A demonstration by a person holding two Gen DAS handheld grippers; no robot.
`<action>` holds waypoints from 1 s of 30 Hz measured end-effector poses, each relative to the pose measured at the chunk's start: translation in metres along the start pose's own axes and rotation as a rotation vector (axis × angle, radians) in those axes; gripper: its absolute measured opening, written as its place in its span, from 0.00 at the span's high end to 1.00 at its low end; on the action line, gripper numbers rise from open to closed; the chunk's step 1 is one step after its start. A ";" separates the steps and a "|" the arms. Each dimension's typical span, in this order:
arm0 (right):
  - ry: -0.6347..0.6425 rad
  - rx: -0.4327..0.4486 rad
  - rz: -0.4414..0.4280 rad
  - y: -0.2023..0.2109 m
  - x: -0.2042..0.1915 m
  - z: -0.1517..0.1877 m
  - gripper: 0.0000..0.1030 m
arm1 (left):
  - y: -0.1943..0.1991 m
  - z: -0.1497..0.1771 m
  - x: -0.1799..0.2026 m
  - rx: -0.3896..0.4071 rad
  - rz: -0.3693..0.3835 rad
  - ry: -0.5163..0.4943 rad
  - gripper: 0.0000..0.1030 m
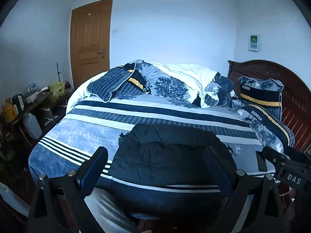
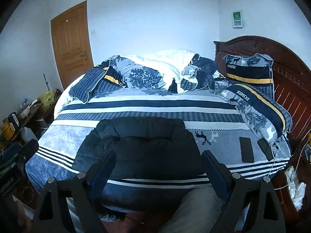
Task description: Fold large clothes
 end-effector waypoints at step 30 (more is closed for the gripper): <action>0.006 -0.015 0.029 -0.004 0.004 0.009 0.12 | -0.020 0.017 0.011 -0.085 0.008 -0.041 0.04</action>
Point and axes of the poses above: each gripper's, at about its wrist camera, not at the fingertips, and y roughly against the way its jaws point, x to its right, z to its underside, the point moved 5 cm from there along -y, roughly the way its jaws point, and after that the axes turned 1 degree about x, right-handed, at the moved point
